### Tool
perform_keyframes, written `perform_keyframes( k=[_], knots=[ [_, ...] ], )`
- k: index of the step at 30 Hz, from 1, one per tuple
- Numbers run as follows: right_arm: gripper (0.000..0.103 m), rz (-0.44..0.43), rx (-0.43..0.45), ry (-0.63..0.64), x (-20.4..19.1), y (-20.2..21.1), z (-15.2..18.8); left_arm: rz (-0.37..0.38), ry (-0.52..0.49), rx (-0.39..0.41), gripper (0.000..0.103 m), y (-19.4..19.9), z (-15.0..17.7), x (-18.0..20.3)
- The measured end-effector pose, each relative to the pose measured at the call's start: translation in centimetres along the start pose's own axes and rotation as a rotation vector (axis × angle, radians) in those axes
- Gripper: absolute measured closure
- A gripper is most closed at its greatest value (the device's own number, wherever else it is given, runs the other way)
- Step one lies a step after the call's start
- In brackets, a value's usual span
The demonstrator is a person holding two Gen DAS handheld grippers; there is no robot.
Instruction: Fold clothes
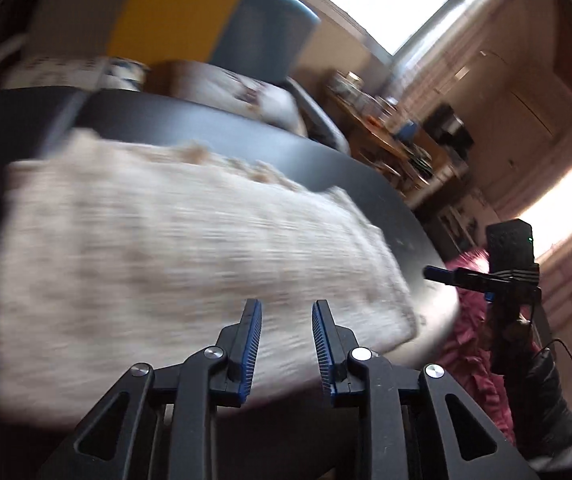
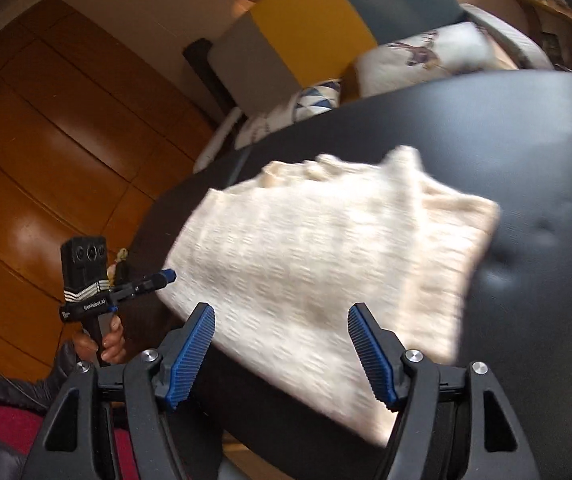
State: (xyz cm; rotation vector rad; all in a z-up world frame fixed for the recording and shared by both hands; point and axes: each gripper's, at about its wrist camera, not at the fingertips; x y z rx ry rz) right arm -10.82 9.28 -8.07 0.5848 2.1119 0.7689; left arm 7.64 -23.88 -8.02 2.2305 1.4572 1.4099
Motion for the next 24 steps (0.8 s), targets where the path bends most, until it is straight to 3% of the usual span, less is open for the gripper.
perform_keyframes(
  k=[4,7,10,13,16,18,20,24],
  knots=[
    [0.032,-0.028,-0.047,0.026,-4.0,-5.4,-1.4,-0.116,0.040,0.063,0.069,6.4,1.3,-6.2],
    [0.032,0.044,-0.091,0.078,-7.3,-9.3,-1.9,-0.116,0.050,0.040,0.066,7.9,2.4,-9.7],
    [0.032,0.134,-0.158,0.114,-8.2,-12.0,-1.7,-0.081,0.046,0.014,0.064,7.3,2.9,-10.9],
    [0.033,0.206,-0.205,0.107,-6.9,-13.4,-0.8,0.004,0.057,0.009,0.063,7.0,3.2,-11.6],
    [0.038,0.212,-0.207,0.084,-5.2,-13.2,-0.3,0.070,0.052,-0.014,0.060,5.6,2.9,-12.3],
    [0.047,0.220,-0.201,0.060,-4.4,-12.6,-0.4,0.107,0.095,-0.029,0.060,4.8,2.9,-13.0],
    [0.048,0.229,-0.199,0.033,-3.8,-12.1,-0.5,0.168,0.138,-0.039,0.059,4.0,3.1,-13.5],
    [0.050,0.254,-0.203,0.058,-4.1,-12.1,-0.5,0.260,0.120,-0.066,0.059,3.3,3.8,-12.5]
  ],
)
Point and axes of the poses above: each gripper's, at about its wrist camera, not at the fingertips, and y roughly against the way its jaws point, x to its right, z to its underside, and after that the axes turned 10 degrees about z, right-handed
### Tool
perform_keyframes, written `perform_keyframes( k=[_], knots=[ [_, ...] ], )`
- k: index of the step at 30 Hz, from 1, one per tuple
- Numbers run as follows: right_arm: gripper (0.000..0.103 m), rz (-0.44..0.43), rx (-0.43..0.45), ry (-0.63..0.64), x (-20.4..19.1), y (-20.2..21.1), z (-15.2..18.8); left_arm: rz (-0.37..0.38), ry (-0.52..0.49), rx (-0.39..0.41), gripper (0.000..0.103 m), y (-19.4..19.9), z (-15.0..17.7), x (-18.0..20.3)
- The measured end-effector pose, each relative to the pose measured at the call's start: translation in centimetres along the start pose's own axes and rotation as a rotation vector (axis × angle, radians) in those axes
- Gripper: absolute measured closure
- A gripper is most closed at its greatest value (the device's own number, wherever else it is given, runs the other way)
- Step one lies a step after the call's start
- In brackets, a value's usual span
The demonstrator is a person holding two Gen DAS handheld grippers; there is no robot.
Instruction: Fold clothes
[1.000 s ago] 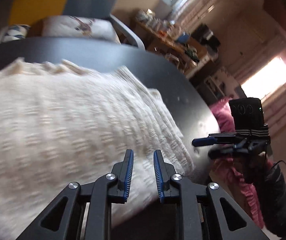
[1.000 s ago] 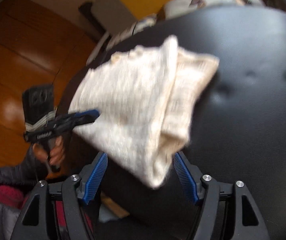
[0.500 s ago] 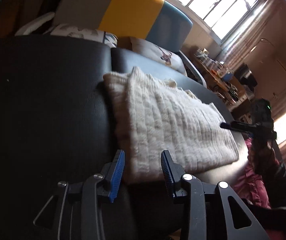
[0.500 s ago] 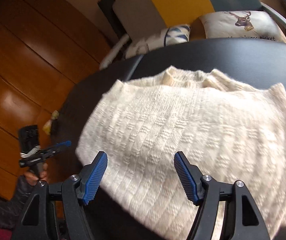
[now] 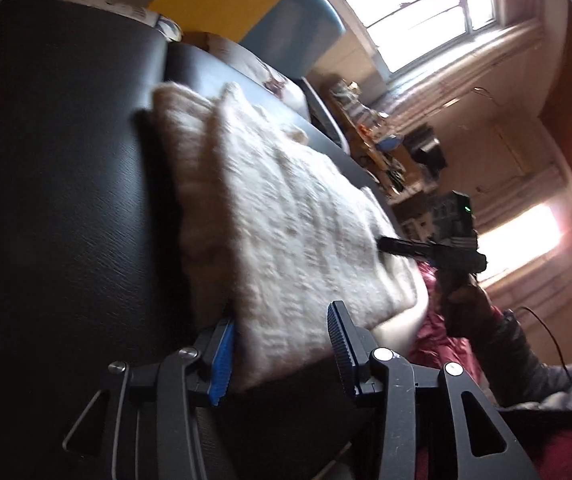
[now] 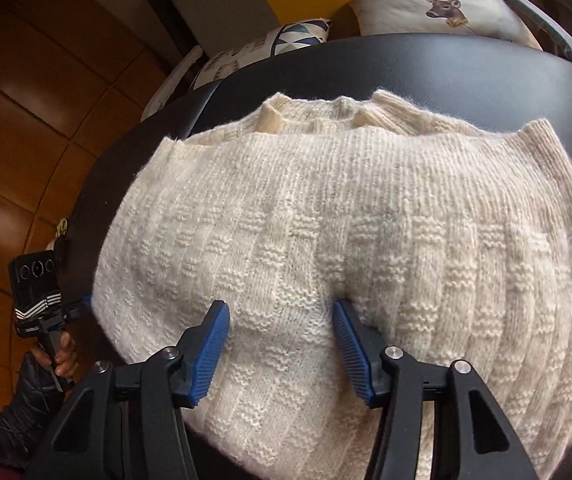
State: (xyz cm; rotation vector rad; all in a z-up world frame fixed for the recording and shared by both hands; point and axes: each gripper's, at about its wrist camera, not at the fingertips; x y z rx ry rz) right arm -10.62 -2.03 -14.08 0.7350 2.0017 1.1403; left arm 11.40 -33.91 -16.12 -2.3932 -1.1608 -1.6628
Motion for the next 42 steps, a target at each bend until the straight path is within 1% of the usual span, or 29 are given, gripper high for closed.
perform_keyframes(
  k=[1,2,3,4,5,7,10,11,12,14,16,17,18,19,20,21,23,25,28,30,33,36,38,39,40,41,42],
  knots=[
    [0.050,0.017,0.000,0.017,-0.3,-0.2,0.0,0.001,-0.006,-0.022,0.060,-0.5,0.3,0.2],
    [0.050,0.027,0.001,0.024,-0.6,-0.4,0.0,-0.010,-0.020,-0.040,0.067,-1.0,0.5,0.3],
    [0.050,0.034,0.003,0.027,-0.7,-0.4,-0.1,-0.023,-0.031,-0.045,0.090,-1.3,0.8,0.4],
    [0.051,0.039,0.005,0.028,-0.8,-0.5,-0.2,-0.022,-0.019,-0.054,0.096,-1.6,1.1,0.4],
    [0.055,0.041,0.008,0.017,-0.5,-0.4,-0.1,-0.023,-0.010,-0.063,0.096,-1.8,1.4,0.5],
    [0.057,0.011,0.016,-0.037,0.5,-0.2,0.2,-0.025,-0.017,-0.077,0.096,-2.2,2.2,0.9],
    [0.067,-0.005,0.029,-0.071,1.1,-0.1,0.7,-0.011,0.027,-0.079,0.096,-2.5,3.2,0.5],
    [0.067,-0.013,0.034,-0.081,1.3,-0.1,0.8,-0.010,0.042,-0.073,0.096,-2.5,3.3,0.5],
    [0.067,-0.021,0.038,-0.090,1.4,-0.1,0.7,-0.012,0.056,-0.068,0.095,-2.4,3.3,0.5],
    [0.067,-0.033,0.046,-0.100,1.6,0.0,0.7,-0.040,0.077,-0.061,0.093,-2.1,2.8,1.0],
    [0.067,-0.043,0.051,-0.106,1.7,0.1,0.6,-0.060,0.088,-0.036,0.088,-1.0,2.2,1.6],
    [0.067,-0.048,0.054,-0.109,1.7,0.2,0.6,-0.084,0.079,-0.006,0.082,-0.2,1.8,2.2],
    [0.067,-0.053,0.058,-0.115,1.8,0.2,0.5,-0.092,0.070,0.024,0.075,0.7,1.5,2.8],
    [0.067,-0.059,0.063,-0.121,1.8,0.3,0.4,-0.101,0.062,0.055,0.070,1.6,1.0,3.4],
    [0.066,-0.061,0.069,-0.124,1.8,0.4,0.4,-0.113,0.057,0.097,0.062,2.2,0.5,4.1],
    [0.066,-0.059,0.074,-0.121,1.7,0.4,0.6,-0.109,0.049,0.129,0.056,2.4,-0.1,4.7],
    [0.066,-0.047,0.082,-0.109,1.6,0.6,0.9,-0.108,0.023,0.178,0.055,2.2,-1.5,6.1],
    [0.066,-0.024,0.083,-0.091,1.1,0.9,0.7,-0.106,-0.003,0.188,0.055,0.8,-3.1,7.1],
    [0.066,0.020,0.083,-0.047,0.1,1.3,0.2,-0.156,-0.037,0.146,0.055,-3.2,-5.5,8.4],
    [0.061,0.048,0.106,-0.013,-0.4,1.9,-0.4,-0.189,-0.063,0.114,0.055,-5.7,-6.7,9.0],
    [0.060,0.098,0.146,0.015,0.1,3.0,-1.5,-0.236,-0.107,0.079,0.055,-8.5,-8.2,9.5],
    [0.060,0.127,0.149,0.006,1.6,3.1,-2.9,-0.321,-0.144,0.048,0.055,-10.8,-9.4,9.2],
    [0.060,0.188,0.132,0.015,2.5,2.4,-3.9,-0.404,-0.141,0.024,0.055,-11.5,-9.7,7.6],
    [0.060,0.235,0.116,0.021,3.0,1.8,-4.2,-0.458,-0.132,0.016,0.055,-11.6,-9.7,6.7],
    [0.060,0.277,0.092,0.019,3.5,1.0,-4.3,-0.494,-0.114,0.007,0.055,-11.8,-9.6,5.7],
    [0.060,0.290,0.079,0.008,4.0,0.4,-4.3,-0.530,-0.096,-0.002,0.055,-12.1,-9.6,4.7],
    [0.060,0.280,0.093,0.002,4.3,0.2,-4.1,-0.559,-0.080,-0.007,0.055,-12.2,-9.5,3.8]
  ],
)
Point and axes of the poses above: each gripper's, at about its wrist camera, not at the fingertips, and y roughly against the way its jaws point, x to its right, z to its underside, and after that the axes turned 10 degrees about z, right-handed
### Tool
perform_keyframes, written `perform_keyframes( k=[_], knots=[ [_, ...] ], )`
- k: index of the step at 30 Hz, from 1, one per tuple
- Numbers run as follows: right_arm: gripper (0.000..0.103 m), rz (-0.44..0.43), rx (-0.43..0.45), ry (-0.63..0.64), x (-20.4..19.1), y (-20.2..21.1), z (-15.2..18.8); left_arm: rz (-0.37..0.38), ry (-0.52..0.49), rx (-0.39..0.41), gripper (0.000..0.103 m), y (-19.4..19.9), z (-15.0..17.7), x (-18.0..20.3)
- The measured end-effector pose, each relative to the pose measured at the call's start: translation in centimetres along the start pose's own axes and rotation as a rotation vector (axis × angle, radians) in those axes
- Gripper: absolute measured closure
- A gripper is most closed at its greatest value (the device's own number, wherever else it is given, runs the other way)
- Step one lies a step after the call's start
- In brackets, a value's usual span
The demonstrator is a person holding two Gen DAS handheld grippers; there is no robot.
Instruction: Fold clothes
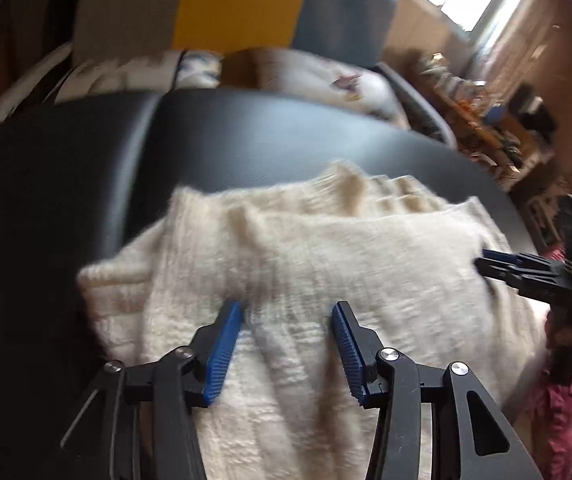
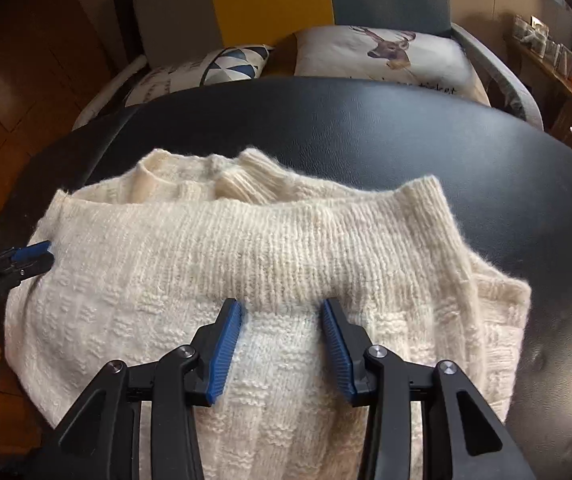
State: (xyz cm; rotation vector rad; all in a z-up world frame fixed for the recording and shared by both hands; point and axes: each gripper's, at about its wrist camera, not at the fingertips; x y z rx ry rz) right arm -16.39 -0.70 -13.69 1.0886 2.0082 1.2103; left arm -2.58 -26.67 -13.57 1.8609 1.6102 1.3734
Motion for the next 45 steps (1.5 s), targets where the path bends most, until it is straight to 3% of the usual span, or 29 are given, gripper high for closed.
perform_keyframes(
  k=[5,11,18,21,25,27,29,32,39,45],
  knots=[
    [0.060,0.011,0.055,-0.013,0.1,0.2,1.0,-0.045,0.000,0.039,0.055,-0.1,0.2,0.2],
    [0.060,0.019,0.045,-0.036,-0.3,0.6,1.8,-0.082,-0.046,0.046,0.055,0.1,0.1,0.5],
    [0.060,0.005,0.054,-0.063,-0.2,2.6,2.5,0.016,0.064,0.104,0.055,3.6,0.2,-0.6],
    [0.060,-0.020,0.129,-0.066,0.1,5.3,2.7,0.030,0.122,0.144,0.054,7.1,0.2,-3.2],
    [0.060,-0.037,0.129,-0.088,1.0,5.5,3.4,0.098,0.236,0.119,0.045,9.7,0.8,-8.0],
    [0.060,-0.019,0.098,-0.123,1.8,4.6,4.0,0.135,0.297,0.083,0.039,9.6,1.5,-9.8],
    [0.060,-0.053,0.093,-0.164,2.6,4.0,4.6,0.170,0.344,0.043,0.036,8.8,2.1,-10.8],
    [0.060,-0.060,0.103,-0.161,2.7,3.8,4.9,0.233,0.402,-0.021,0.035,7.1,2.9,-11.7],
    [0.058,-0.057,0.109,-0.143,2.4,3.3,5.0,0.285,0.399,-0.048,0.033,5.0,2.2,-11.0],
    [0.058,-0.081,0.124,-0.157,2.8,3.1,5.3,0.285,0.367,0.000,0.027,4.5,1.6,-10.4]
  ],
)
Point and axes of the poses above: each gripper's, at about its wrist camera, not at the fingertips, and y roughly against the way its jaws point, x to its right, z to its underside, and after that the axes turned 10 degrees about z, right-handed
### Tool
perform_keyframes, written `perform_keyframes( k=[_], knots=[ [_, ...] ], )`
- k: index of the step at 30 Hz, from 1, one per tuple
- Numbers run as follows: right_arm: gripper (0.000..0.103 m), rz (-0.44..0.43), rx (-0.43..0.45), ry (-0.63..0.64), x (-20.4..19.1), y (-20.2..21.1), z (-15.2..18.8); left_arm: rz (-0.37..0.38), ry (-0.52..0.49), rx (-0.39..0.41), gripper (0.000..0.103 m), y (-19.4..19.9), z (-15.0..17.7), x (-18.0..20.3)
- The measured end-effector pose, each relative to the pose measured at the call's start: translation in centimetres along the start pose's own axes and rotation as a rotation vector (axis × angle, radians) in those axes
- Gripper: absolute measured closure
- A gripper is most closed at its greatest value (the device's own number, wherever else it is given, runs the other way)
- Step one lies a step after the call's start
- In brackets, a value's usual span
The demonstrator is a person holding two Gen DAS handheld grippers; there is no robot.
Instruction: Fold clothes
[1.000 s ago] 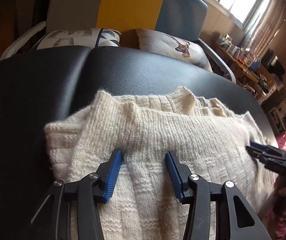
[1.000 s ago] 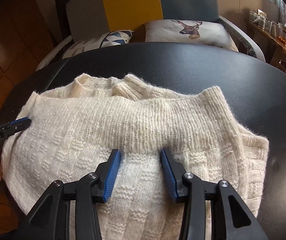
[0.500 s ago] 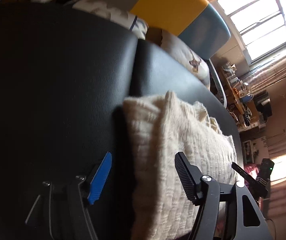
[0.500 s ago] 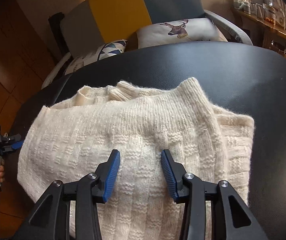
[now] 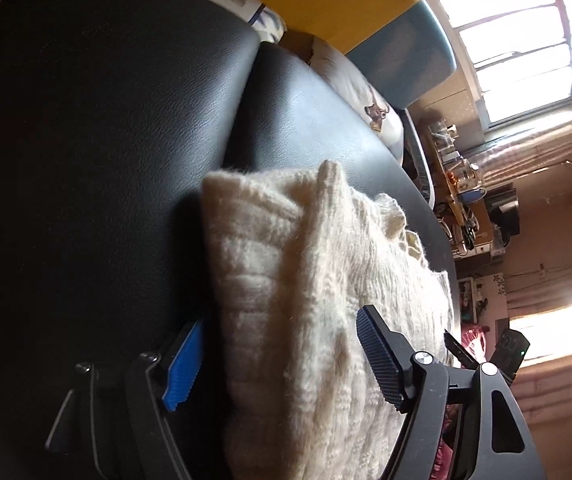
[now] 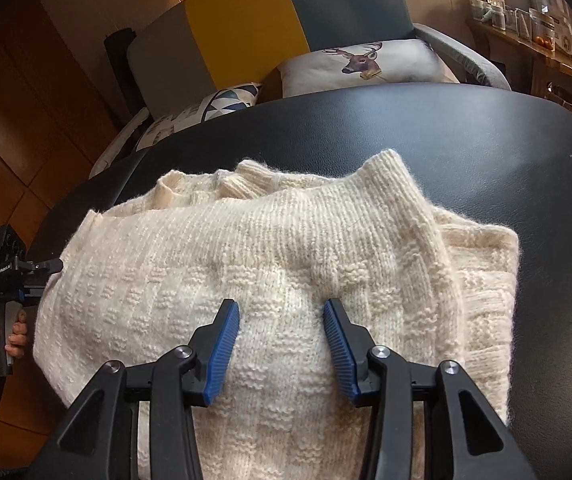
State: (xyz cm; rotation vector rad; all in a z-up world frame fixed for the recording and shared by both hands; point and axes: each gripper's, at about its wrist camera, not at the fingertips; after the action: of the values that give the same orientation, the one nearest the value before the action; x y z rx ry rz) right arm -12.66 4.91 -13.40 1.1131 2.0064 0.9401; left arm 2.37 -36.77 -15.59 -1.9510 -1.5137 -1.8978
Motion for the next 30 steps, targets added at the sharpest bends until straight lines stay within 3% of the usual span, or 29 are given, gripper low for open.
perform_keyframes(
  k=[4,7,10,16,17,18,19,20,22,23,25,27,29,30],
  knots=[
    [0.058,-0.009,0.009,-0.005,0.2,-0.1,0.1,-0.018,-0.096,0.002,0.027,-0.2,0.5,0.8],
    [0.058,-0.011,0.018,-0.003,0.1,-0.2,0.2,0.019,-0.064,0.001,0.028,0.0,0.2,0.5],
    [0.057,-0.006,0.022,0.001,0.1,-0.2,0.1,0.141,0.040,0.013,0.028,0.2,-0.2,0.1],
    [0.057,0.002,0.026,0.009,-0.1,-0.1,0.2,0.153,0.008,0.016,0.030,-0.5,-0.4,0.1],
    [0.057,0.003,0.025,0.012,-0.1,-0.1,0.2,0.146,0.020,0.019,0.037,-0.3,-0.4,-0.3],
    [0.057,0.003,0.023,0.015,-0.1,-0.1,0.2,0.134,0.032,0.019,0.057,-0.2,-0.4,-0.7],
    [0.057,0.003,0.021,0.017,-0.1,-0.1,0.1,0.095,0.038,0.012,0.068,-0.3,-0.4,-1.2],
    [0.057,0.003,0.018,0.014,-0.1,-0.1,0.1,0.089,0.053,0.012,0.073,-0.2,-0.4,-1.6],
    [0.057,0.005,0.011,0.005,-0.1,-0.2,0.0,0.097,0.065,0.013,0.073,-0.2,-0.5,-1.8],
    [0.056,0.009,0.008,0.003,-0.2,-0.2,-0.1,0.098,0.069,0.013,0.069,-0.2,-0.5,-1.7],
    [0.056,0.023,0.003,0.023,-0.5,-0.1,-0.1,0.142,0.095,0.027,0.051,-0.2,-0.6,-1.4],
    [0.056,0.036,-0.003,0.055,-0.9,-0.1,-0.2,0.152,0.061,0.014,0.022,-0.3,-0.5,-0.1],
    [0.056,0.032,-0.019,0.085,-1.0,0.2,-0.5,0.117,0.019,0.002,0.011,-0.9,-0.7,1.4],
    [0.056,0.026,-0.025,0.093,-0.8,0.5,-0.7,0.098,-0.005,0.001,0.010,-1.2,-0.7,1.8]
  ],
)
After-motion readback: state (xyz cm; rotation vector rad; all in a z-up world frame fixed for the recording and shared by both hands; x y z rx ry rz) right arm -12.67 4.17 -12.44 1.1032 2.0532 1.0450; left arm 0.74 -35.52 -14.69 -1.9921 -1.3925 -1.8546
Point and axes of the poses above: each gripper's, at about its wrist camera, not at the fingertips, and y roughly against the way its jaws point, x to its right, z to its underside, and after that the axes turned 10 degrees about z, right-handed
